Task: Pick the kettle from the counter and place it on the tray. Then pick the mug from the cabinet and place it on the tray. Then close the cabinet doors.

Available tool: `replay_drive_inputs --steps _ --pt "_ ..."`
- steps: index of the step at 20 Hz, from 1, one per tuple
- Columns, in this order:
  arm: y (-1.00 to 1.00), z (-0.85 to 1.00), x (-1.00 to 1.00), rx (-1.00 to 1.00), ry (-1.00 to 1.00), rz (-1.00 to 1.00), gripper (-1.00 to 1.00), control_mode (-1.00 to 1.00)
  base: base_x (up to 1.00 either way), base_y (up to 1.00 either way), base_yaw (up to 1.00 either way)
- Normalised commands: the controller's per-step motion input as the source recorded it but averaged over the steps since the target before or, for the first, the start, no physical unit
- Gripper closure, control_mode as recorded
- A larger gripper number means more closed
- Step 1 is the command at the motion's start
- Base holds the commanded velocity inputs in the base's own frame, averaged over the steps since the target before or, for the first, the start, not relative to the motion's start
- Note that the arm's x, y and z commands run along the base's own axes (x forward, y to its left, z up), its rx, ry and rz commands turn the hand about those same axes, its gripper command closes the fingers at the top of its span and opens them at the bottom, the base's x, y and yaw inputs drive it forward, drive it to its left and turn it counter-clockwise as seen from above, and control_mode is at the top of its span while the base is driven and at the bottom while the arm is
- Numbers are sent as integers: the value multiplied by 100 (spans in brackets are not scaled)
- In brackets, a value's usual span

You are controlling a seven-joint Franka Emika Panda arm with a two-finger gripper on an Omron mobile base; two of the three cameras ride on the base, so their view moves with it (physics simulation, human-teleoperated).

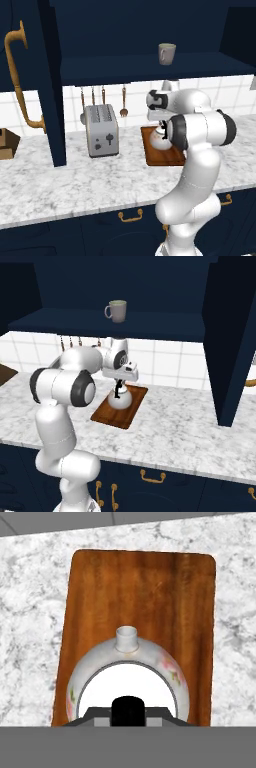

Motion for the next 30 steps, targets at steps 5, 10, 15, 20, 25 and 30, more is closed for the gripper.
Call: replay_drive_inputs --steps 5,10,15,20,25,30 --pt "0 -6 41 0 0 0 100 -100 0 0 0" --pt "0 -9 39 0 -1 0 100 -100 0 0 0" --pt "0 -7 19 0 -1 0 100 -100 0 0 0" --pt "0 -1 -3 0 0 0 -100 -100 0 0 0" --pt "0 -3 -5 0 0 0 -100 -100 0 0 0" --pt "-3 -13 -14 -1 -1 0 -100 -100 0 0 0"
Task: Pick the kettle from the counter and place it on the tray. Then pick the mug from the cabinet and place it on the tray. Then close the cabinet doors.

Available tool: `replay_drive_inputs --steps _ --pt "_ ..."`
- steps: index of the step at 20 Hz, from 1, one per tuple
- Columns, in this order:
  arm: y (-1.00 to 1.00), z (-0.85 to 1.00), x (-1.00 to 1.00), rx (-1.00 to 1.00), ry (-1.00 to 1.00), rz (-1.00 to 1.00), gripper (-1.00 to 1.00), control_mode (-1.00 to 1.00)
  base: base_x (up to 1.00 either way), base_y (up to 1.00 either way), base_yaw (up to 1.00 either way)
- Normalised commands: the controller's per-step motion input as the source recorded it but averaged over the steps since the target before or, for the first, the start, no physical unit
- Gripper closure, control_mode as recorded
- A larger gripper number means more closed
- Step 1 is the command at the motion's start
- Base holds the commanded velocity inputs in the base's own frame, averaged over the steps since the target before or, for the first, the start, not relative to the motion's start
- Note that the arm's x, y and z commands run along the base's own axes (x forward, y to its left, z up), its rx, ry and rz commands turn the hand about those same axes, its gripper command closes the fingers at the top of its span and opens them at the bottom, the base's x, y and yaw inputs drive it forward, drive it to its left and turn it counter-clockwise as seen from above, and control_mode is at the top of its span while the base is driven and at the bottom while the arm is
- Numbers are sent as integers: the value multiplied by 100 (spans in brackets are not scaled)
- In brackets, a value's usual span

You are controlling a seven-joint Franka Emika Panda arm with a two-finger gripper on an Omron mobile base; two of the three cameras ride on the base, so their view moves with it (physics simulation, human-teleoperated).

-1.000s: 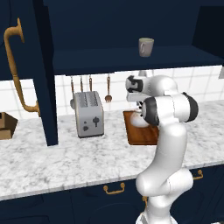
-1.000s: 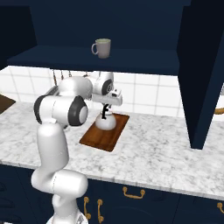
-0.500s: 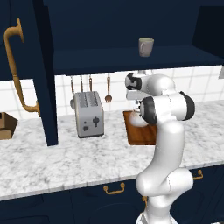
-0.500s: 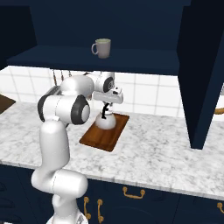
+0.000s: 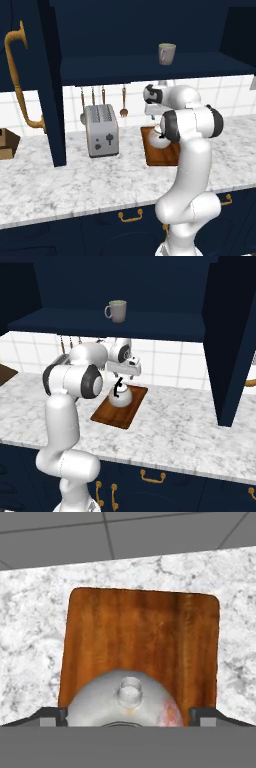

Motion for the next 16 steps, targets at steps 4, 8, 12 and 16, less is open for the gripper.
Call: replay_drive_inputs --steps 4,8,12,16 --pt "-1 -18 -51 -4 -5 0 -100 -100 0 0 0" --pt "-5 -16 -78 -4 -7 0 -100 -100 0 0 0" --pt "-8 -1 -98 -1 -11 0 -100 -100 0 0 0" --pt "-8 0 -100 -1 -12 0 -100 -100 0 0 0"
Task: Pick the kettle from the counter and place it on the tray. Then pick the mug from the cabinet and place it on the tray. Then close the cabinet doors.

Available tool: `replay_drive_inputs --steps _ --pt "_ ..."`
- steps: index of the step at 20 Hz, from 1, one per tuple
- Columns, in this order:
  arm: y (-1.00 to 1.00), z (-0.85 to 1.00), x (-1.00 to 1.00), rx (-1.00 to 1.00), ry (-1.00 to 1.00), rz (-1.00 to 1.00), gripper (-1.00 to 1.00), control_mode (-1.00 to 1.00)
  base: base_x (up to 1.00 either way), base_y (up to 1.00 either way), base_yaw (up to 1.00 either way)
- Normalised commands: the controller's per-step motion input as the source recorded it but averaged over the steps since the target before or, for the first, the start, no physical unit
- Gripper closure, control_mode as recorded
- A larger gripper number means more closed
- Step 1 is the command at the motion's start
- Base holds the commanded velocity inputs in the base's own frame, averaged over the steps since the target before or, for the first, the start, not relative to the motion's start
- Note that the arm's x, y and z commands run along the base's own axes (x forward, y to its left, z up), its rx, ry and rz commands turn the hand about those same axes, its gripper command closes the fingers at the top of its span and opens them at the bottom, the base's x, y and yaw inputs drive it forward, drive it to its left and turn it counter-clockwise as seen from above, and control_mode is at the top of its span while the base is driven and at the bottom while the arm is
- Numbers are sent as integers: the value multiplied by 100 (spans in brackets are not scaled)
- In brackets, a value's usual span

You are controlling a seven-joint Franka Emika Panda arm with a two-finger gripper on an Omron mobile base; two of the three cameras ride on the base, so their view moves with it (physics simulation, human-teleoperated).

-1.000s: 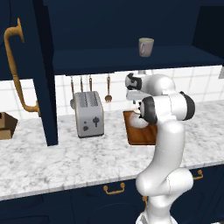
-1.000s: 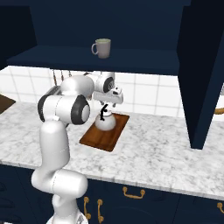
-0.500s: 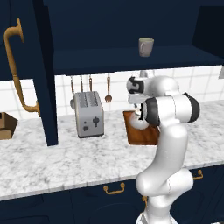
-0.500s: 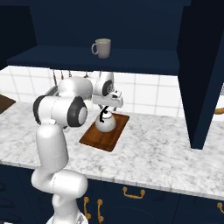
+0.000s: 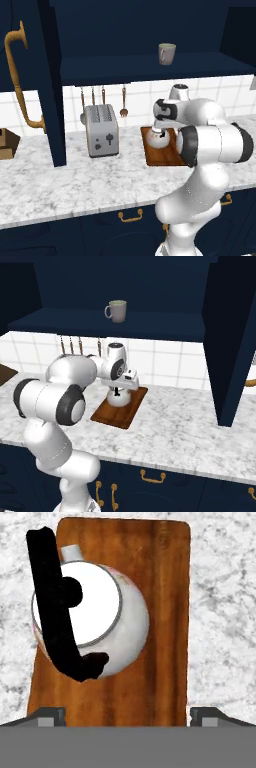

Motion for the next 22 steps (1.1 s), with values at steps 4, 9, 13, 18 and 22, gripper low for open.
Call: replay_drive_inputs --steps 4,9,13,18,22 --pt "-1 4 -100 0 -12 0 -100 -100 0 0 0" --pt "0 48 -100 0 -3 0 -100 -100 0 0 0" --pt "0 92 -96 2 -14 -2 -100 -100 0 0 0" --pt "16 100 -61 1 -18 -12 -100 -100 0 0 0" --pt "22 67 -42 -5 -5 -18 -100 -100 0 0 0"
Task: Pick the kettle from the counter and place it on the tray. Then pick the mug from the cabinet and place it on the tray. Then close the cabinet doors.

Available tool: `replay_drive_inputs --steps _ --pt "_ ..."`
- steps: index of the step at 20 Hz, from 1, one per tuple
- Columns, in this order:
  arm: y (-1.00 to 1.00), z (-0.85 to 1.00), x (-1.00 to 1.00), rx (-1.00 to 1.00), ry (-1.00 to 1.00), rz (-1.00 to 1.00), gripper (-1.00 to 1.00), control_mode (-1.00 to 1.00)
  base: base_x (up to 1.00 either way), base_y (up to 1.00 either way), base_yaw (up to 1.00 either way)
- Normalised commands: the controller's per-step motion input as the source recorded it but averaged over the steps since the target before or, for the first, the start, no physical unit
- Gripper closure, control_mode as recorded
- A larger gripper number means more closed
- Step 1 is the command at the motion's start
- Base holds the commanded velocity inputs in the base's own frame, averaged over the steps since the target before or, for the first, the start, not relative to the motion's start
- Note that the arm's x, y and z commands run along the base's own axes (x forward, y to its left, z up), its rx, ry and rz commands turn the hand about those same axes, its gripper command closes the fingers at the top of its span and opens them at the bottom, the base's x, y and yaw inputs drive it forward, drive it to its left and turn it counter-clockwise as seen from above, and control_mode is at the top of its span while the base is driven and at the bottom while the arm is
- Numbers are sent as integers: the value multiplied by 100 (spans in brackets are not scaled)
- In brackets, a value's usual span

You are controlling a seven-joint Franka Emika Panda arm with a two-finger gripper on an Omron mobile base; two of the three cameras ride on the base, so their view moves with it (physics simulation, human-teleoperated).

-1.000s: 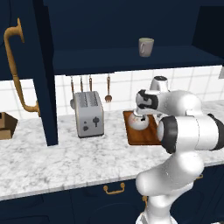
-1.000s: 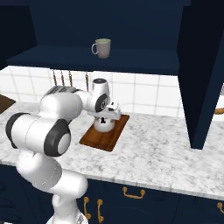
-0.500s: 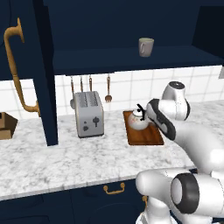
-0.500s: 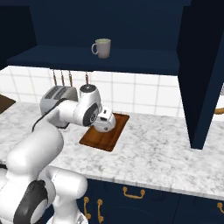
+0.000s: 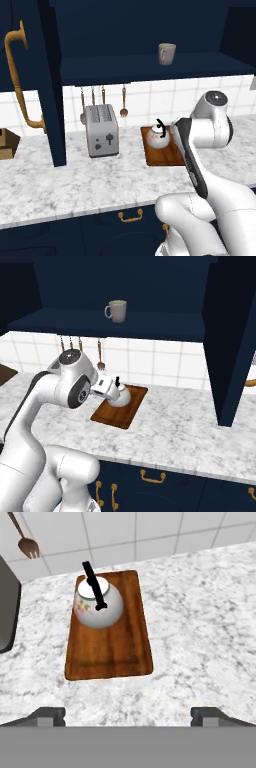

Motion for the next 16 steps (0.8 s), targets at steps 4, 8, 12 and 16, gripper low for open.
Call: replay_drive_inputs --steps 4,8,12,16 --pt "1 7 -3 0 0 0 -100 -100 0 0 0" --pt "29 90 -3 0 -6 -8 -100 -100 0 0 0" --pt "28 100 2 0 -11 -21 -100 -100 0 0 0" --pt "2 100 3 1 -1 -21 -100 -100 0 0 0"
